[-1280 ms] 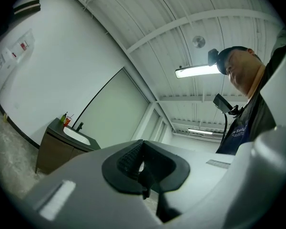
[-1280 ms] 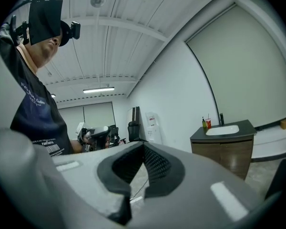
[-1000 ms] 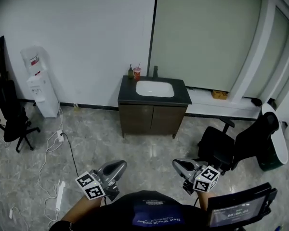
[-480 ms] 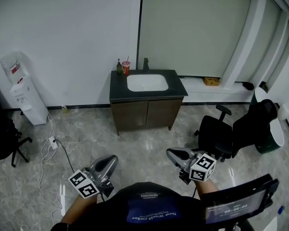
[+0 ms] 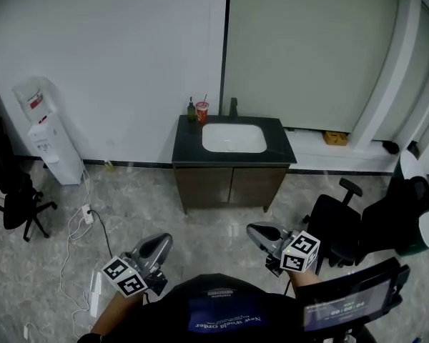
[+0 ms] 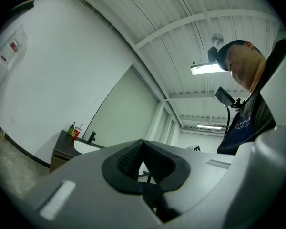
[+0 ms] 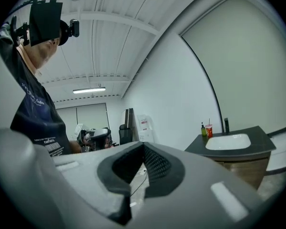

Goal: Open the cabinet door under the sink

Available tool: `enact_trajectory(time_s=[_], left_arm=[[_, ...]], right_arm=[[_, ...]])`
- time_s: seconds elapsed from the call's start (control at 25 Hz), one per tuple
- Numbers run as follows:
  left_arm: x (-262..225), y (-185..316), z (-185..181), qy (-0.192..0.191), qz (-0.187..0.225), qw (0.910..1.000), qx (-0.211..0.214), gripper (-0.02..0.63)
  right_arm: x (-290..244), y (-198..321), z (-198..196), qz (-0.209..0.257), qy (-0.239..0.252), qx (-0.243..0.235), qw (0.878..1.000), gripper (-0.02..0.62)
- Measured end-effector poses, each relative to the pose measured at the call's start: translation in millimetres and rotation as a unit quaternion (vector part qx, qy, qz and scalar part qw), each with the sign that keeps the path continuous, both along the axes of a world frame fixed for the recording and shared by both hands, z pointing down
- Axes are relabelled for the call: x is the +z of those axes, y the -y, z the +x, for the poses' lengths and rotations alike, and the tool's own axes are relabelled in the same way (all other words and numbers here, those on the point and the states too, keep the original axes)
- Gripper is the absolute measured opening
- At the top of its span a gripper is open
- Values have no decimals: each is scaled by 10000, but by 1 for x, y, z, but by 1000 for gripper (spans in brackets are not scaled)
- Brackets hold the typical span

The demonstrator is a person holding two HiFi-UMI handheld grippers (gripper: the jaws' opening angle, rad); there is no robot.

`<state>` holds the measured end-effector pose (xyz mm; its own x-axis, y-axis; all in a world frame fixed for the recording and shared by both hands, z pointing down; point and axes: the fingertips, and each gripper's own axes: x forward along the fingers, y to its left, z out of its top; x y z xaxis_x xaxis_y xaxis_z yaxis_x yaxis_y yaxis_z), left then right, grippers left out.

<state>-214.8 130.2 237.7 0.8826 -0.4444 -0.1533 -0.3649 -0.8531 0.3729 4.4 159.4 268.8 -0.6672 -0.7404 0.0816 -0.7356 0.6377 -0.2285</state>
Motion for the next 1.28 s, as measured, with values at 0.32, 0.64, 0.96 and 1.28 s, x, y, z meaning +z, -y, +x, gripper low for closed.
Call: enact_trajectory(time_s=[0.32,0.64,0.96,1.28], left_arm=[[-13,59,83,-47,-26,9980,-635,0],[-7,92,157,24,-118,9971,-757,0],[7,135,178,90,-290,9978,-585,0],[12,220,176,-38,-266,9996,74,0]], right_arm=[[-21,86,87,147,-53,-569,9983,2],[-13,134,154,110,78,-763,9970,2],[9,174,176,-106,219,-571,9981,2],[7,238,163,-122,43,-132,9998,2]])
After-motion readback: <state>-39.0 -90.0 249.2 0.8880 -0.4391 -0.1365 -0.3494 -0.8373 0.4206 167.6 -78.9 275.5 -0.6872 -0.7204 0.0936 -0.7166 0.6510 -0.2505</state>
